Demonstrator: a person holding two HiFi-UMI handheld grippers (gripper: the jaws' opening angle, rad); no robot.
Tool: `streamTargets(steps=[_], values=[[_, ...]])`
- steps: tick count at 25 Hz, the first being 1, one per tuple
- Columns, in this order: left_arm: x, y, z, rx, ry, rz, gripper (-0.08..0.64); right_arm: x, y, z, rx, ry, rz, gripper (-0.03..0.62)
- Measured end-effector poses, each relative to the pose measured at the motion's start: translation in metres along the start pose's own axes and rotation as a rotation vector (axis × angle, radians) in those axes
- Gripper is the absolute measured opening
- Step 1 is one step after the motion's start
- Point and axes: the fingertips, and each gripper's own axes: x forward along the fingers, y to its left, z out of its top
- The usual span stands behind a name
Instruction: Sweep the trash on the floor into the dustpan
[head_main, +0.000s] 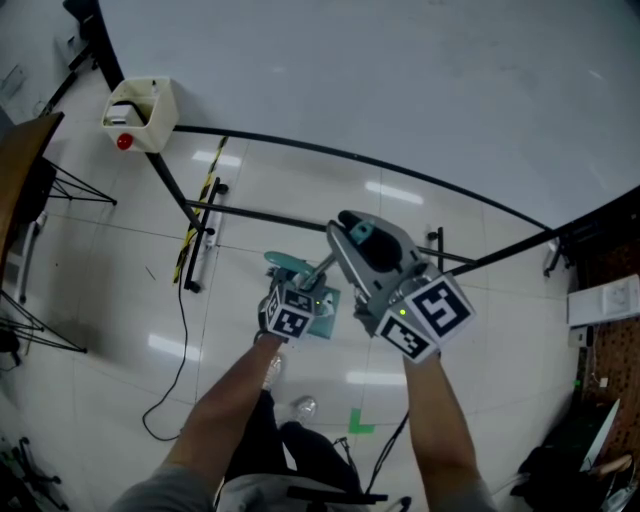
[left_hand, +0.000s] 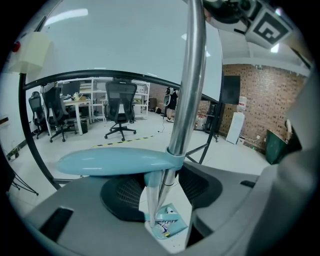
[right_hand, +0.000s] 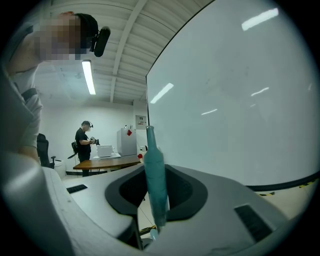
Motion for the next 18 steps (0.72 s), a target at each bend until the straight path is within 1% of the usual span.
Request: streamTargets(steps=[3, 6, 8, 9, 14, 16, 18], values=[[0.001, -0.001, -0.006, 0.027, 0.031, -0.012, 0.212, 0.000, 0.001, -0.001, -0.007, 0.001, 0.000, 0.081], [-0.001, 0.002, -0.013, 0.036, 0.055, -0.011, 0.235, -0.001, 0.004, -0.001, -0.009, -0.002, 0.008, 0.085], [-0.004, 0.006, -0.016, 0.030, 0.062, 0.004, 0.241, -0.002, 0.006, 0.002, -0.008, -0.016, 0.010, 0.138], [-0.006, 0.008, -0.019, 0.027, 0.069, 0.007, 0.244, -0.002, 0.006, 0.003, -0.007, -0.023, 0.009, 0.146], [-0.017, 0.012, -0.035, 0.009, 0.114, -0.003, 0.253, -0.009, 0.004, 0.005, -0.009, -0.020, -0.015, 0.232], [-0.024, 0.017, -0.041, -0.001, 0.130, 0.005, 0.253, -0.013, 0.001, 0.007, -0.007, -0.025, -0.031, 0.252], [-0.033, 0.018, -0.047, -0.006, 0.147, 0.004, 0.253, -0.020, -0.002, 0.010, -0.003, -0.034, -0.052, 0.256]])
